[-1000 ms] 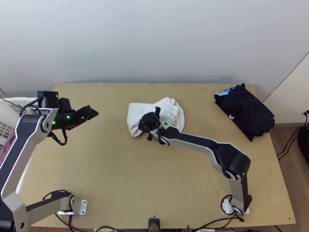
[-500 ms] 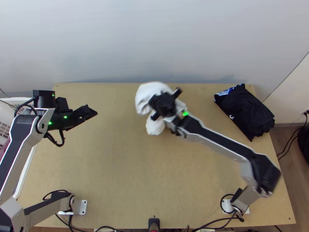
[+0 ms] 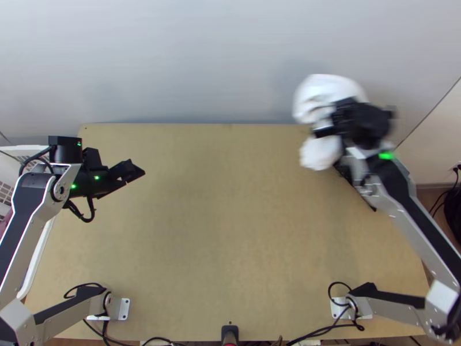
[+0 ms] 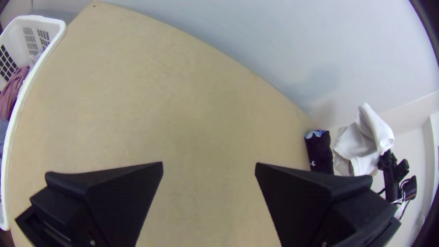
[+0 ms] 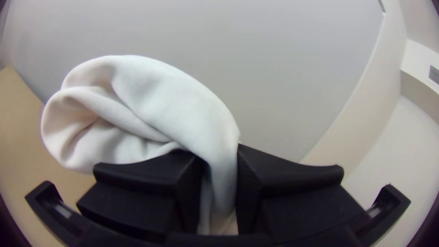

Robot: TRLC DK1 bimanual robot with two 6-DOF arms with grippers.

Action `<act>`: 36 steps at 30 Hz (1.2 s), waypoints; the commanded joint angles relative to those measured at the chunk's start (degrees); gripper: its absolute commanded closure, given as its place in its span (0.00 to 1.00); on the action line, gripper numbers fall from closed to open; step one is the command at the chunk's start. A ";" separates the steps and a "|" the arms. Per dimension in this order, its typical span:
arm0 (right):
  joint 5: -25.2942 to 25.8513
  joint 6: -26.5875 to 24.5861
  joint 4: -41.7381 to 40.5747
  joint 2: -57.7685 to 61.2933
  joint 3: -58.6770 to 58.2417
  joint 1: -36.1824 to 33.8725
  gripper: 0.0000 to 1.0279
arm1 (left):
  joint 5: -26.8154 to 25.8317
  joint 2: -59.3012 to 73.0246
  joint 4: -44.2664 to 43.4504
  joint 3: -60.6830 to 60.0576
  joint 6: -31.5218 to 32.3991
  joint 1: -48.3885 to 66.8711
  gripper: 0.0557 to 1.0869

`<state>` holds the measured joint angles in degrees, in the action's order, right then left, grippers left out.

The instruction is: Fold the t-shirt

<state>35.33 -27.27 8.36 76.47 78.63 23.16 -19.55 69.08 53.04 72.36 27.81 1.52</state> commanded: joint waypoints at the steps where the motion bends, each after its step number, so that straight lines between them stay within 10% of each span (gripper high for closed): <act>1: -8.44 0.46 1.04 -9.05 -6.21 -21.84 0.97 | 0.48 0.97 0.23 -0.64 -0.22 1.12 0.05; 15: -31.11 -1.91 -12.23 -2.90 -17.28 -61.30 0.97 | 1.89 2.73 0.75 -2.75 -3.29 0.06 0.05; 23: -26.19 -3.14 -27.78 10.02 -23.26 -48.65 0.97 | 1.97 3.26 1.81 -2.40 -4.08 -1.69 0.05; 29: -13.62 1.08 -28.58 19.60 -13.33 -31.33 0.97 | 1.97 2.11 3.30 -2.13 -6.37 -6.35 0.05; 36: -10.37 1.60 -28.40 22.76 -14.73 -22.98 0.97 | 1.53 0.62 4.80 -3.98 -10.32 -12.42 0.05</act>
<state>20.73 -26.63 -19.40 94.48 64.23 -8.45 -17.58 70.76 56.69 69.71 20.40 -6.02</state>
